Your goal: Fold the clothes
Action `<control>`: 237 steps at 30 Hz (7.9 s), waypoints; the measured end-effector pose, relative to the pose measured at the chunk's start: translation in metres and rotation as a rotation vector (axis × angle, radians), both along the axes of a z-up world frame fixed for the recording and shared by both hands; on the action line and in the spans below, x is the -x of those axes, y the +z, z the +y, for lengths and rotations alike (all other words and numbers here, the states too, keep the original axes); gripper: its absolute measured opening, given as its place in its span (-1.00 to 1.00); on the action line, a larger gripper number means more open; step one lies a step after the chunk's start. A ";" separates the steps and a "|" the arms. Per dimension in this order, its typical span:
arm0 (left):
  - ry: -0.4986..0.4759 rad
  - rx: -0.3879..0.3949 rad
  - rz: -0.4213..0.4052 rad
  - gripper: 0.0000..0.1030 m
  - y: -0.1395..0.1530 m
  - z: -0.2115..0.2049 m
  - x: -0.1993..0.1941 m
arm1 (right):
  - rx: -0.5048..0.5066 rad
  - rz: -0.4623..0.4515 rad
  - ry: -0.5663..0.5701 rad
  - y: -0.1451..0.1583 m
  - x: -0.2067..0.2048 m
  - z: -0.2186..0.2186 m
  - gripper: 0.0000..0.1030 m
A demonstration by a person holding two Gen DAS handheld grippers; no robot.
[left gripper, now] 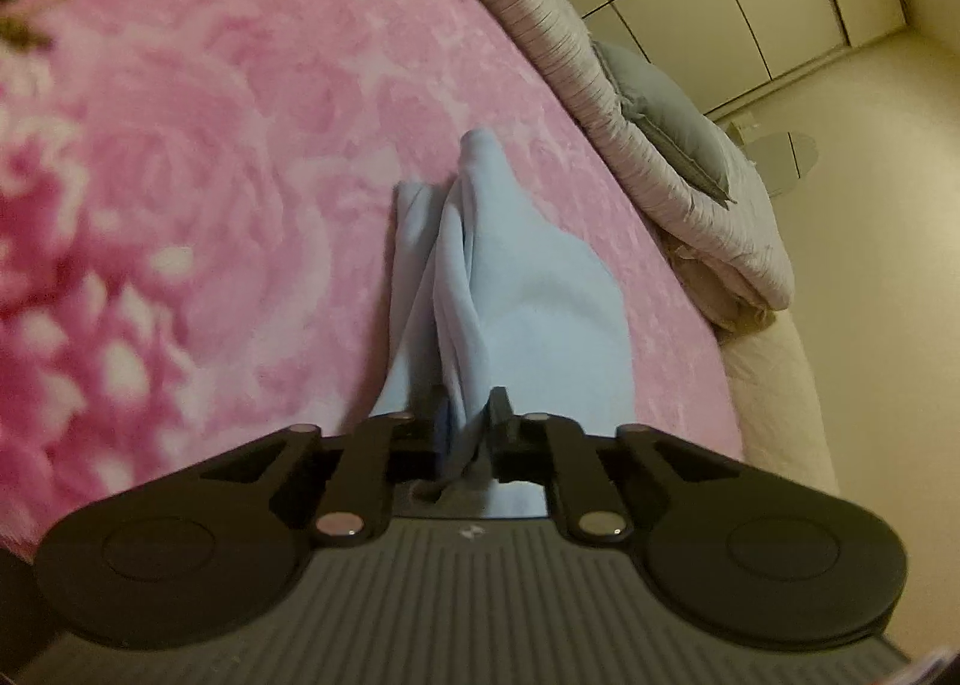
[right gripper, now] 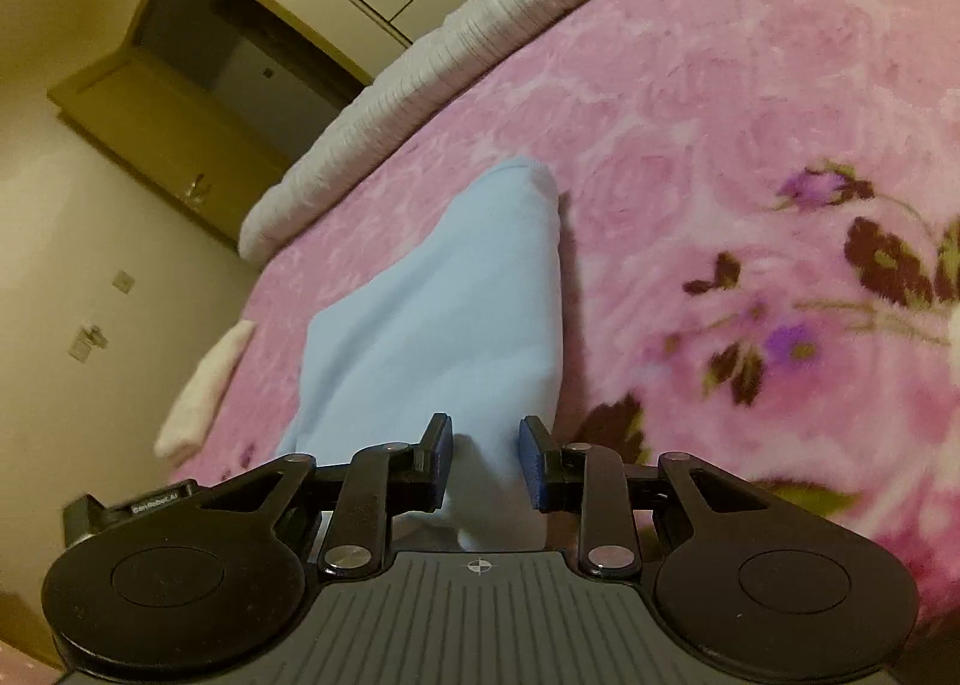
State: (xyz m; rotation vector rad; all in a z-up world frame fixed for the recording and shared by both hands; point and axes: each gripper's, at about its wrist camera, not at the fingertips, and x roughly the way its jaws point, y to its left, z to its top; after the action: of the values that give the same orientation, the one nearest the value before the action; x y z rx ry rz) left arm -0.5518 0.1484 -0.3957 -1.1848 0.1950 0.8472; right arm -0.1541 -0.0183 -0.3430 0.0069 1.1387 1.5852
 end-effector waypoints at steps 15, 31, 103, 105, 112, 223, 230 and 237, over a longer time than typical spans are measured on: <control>0.045 -0.197 0.302 -0.84 0.037 -0.024 -0.005 | -0.117 -0.623 0.185 0.013 0.076 -0.004 -0.55; -0.118 -0.230 0.331 -0.86 0.045 -0.016 -0.034 | -0.060 -0.509 0.297 0.015 0.056 0.018 -0.53; -0.103 -0.311 0.743 -0.36 0.116 -0.189 -0.086 | 0.067 -0.516 -0.042 0.080 0.088 -0.092 0.28; -0.101 -0.318 0.744 -0.36 0.118 -0.192 -0.085 | 0.058 -0.521 -0.040 0.083 0.091 -0.095 0.29; -0.088 -0.319 0.718 -0.35 0.119 -0.192 -0.077 | 0.022 -0.570 -0.024 0.093 0.102 -0.098 0.29; 0.144 0.287 -0.079 -0.65 0.198 0.140 0.262 | 0.359 0.358 0.355 0.167 0.274 0.282 -0.57; 0.078 0.286 -0.059 -0.64 0.199 0.203 0.414 | 0.346 0.348 0.311 0.173 0.424 0.341 -0.57; 0.039 0.236 -0.019 -0.64 0.203 0.273 0.512 | 0.317 0.364 0.280 0.170 0.526 0.404 -0.57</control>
State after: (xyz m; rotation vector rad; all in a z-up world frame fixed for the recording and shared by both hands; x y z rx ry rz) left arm -1.0636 0.4210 -0.1927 -1.4204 0.2626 0.8633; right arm -0.6805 0.3853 -0.1730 -0.0797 1.7291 1.6711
